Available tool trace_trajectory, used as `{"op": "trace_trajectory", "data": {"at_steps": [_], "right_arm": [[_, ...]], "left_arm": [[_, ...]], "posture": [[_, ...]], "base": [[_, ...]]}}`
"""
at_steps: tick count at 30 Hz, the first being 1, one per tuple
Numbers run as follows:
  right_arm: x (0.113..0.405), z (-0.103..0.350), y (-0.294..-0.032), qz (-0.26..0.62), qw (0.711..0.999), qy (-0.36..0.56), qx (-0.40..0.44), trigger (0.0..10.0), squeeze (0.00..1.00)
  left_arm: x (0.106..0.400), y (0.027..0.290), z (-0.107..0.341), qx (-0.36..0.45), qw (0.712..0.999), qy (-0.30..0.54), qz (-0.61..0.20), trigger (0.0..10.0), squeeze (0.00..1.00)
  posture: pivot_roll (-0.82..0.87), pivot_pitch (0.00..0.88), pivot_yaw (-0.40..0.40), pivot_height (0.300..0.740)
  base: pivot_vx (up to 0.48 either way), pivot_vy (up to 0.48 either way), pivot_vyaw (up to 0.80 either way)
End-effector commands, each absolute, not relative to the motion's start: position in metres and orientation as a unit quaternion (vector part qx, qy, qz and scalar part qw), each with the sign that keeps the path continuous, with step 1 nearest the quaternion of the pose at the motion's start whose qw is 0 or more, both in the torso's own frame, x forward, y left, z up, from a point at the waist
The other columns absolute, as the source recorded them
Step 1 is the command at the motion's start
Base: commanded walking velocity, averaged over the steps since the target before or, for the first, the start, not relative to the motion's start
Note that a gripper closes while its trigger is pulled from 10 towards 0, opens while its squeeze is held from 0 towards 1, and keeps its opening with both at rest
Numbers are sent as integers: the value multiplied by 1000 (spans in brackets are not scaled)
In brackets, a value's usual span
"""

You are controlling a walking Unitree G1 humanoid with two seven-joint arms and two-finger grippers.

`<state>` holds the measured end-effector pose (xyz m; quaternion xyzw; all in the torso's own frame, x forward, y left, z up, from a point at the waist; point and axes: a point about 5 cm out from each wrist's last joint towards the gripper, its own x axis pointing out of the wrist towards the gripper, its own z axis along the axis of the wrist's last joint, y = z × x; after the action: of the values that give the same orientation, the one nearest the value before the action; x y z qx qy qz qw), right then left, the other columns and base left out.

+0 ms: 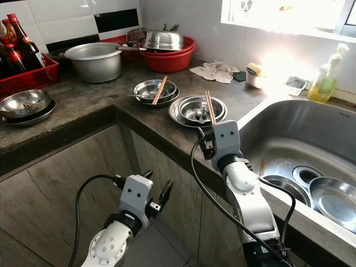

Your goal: Kitchen organization

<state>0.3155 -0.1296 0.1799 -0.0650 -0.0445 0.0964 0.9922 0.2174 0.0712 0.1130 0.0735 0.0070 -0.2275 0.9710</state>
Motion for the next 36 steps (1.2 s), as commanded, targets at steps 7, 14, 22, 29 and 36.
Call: {"op": "trace_trajectory", "data": {"at_steps": [7, 14, 22, 29, 36], "right_arm": [[330, 182, -135, 65, 993, -42, -84, 10000, 0], [335, 193, -142, 40, 993, -69, -84, 10000, 0], [337, 197, -143, 41, 992, -82, -86, 10000, 0], [337, 198, -148, 26, 992, -88, -90, 10000, 0], [338, 204, -152, 10, 991, -106, -76, 10000, 1000]], "left_arm": [[212, 68, 118, 74, 967, -2, -245, 10000, 0], [210, 67, 119, 70, 965, -6, -251, 10000, 0], [210, 67, 119, 72, 965, -5, -252, 10000, 0], [211, 68, 119, 74, 965, -4, -250, 10000, 0], [212, 68, 118, 76, 965, -3, -250, 10000, 0]], "posture": [[120, 55, -40, 740], [119, 62, -38, 740], [117, 60, -34, 740], [117, 54, -35, 740], [117, 46, -30, 740]], "base": [[0, 0, 0], [0, 0, 0], [0, 0, 0], [0, 0, 0], [0, 0, 0]]}}
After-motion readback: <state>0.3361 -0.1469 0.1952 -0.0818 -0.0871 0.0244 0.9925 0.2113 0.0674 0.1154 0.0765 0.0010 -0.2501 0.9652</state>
